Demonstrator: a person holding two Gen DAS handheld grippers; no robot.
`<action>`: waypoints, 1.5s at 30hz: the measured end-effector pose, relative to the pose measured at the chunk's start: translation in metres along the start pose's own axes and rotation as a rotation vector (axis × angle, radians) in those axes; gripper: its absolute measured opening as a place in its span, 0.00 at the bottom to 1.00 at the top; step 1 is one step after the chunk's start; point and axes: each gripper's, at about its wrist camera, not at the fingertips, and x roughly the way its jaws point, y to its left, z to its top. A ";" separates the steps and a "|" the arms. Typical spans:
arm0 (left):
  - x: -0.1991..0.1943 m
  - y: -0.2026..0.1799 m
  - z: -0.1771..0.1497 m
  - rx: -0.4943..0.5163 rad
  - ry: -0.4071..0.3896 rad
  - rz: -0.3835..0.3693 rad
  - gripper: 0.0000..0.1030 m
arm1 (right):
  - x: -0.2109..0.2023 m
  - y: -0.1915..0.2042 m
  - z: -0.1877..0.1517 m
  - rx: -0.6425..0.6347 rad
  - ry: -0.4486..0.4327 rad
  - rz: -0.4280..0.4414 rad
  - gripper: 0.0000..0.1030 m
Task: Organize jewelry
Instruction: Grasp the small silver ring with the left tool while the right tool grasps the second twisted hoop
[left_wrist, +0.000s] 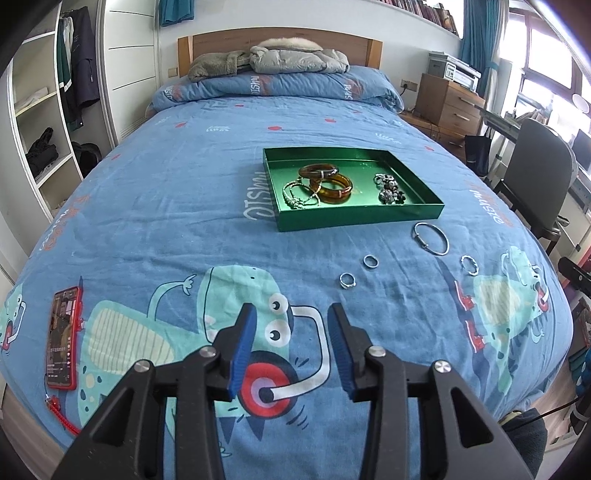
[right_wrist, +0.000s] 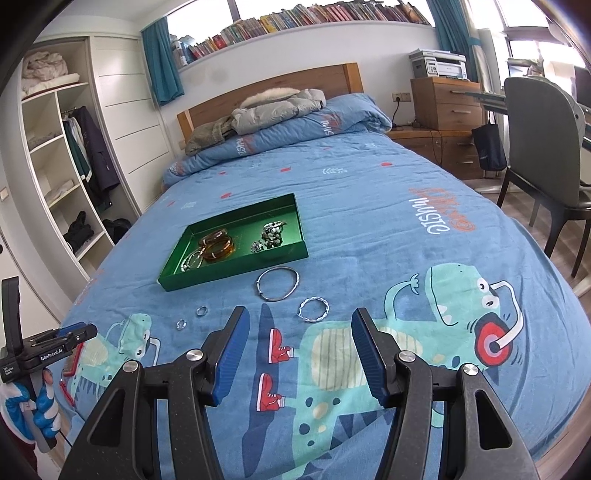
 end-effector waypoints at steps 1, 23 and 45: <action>0.004 0.000 0.000 -0.001 0.000 0.001 0.37 | 0.006 -0.001 0.000 0.000 0.007 -0.001 0.55; 0.096 -0.049 0.002 0.062 0.103 -0.108 0.37 | 0.111 -0.014 -0.014 -0.025 0.135 0.019 0.57; 0.141 -0.058 0.009 0.046 0.124 -0.067 0.37 | 0.177 0.000 -0.012 -0.130 0.205 -0.022 0.59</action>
